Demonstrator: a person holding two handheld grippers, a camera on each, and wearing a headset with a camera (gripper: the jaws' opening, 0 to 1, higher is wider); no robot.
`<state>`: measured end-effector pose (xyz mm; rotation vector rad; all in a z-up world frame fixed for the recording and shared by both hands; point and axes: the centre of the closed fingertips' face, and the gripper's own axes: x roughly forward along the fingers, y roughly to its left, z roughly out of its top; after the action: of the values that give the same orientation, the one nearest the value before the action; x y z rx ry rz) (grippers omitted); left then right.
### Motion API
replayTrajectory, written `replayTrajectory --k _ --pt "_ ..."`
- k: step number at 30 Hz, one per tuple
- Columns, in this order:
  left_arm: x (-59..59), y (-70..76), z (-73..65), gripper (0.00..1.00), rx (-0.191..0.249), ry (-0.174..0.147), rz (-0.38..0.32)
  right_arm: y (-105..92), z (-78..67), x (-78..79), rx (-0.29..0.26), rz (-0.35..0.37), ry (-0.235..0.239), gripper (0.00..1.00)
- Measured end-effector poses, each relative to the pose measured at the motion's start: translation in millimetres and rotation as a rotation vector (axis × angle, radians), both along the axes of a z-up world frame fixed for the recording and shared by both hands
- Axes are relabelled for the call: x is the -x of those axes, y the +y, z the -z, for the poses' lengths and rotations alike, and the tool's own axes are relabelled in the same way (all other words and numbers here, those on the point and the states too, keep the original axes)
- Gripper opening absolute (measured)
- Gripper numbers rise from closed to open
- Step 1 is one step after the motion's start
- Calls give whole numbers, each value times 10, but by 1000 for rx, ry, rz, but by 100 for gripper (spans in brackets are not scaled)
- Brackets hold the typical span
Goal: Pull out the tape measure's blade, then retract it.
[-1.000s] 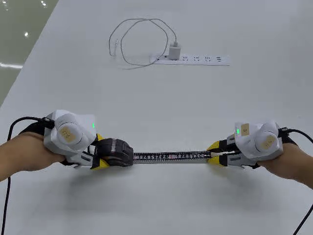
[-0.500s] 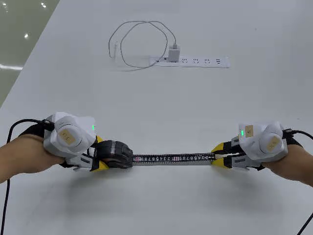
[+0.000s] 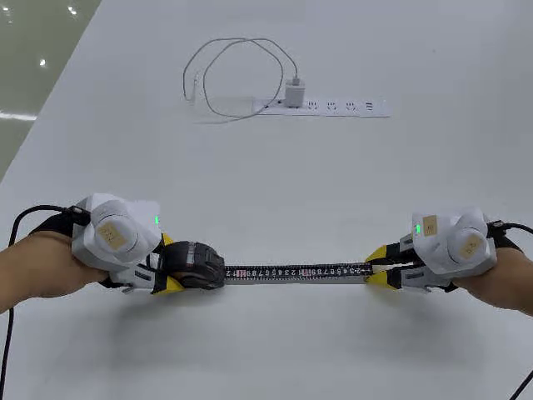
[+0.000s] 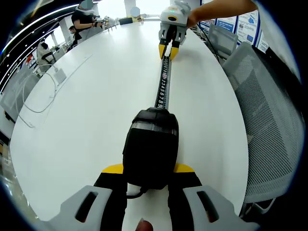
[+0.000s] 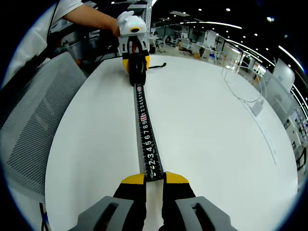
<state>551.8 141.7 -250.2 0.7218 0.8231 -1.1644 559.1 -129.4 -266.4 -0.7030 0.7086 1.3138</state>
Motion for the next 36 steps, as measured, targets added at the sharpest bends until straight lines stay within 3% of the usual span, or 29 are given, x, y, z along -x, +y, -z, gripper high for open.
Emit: replayTrajectory --k 25,36 --pt "-1 -2 8 27 -2 -3 0 -208 -13 34 24 21 9 7" --pt "-7 -23 -11 28 15 -3 -24 -205 1 25 33 19 11 8"
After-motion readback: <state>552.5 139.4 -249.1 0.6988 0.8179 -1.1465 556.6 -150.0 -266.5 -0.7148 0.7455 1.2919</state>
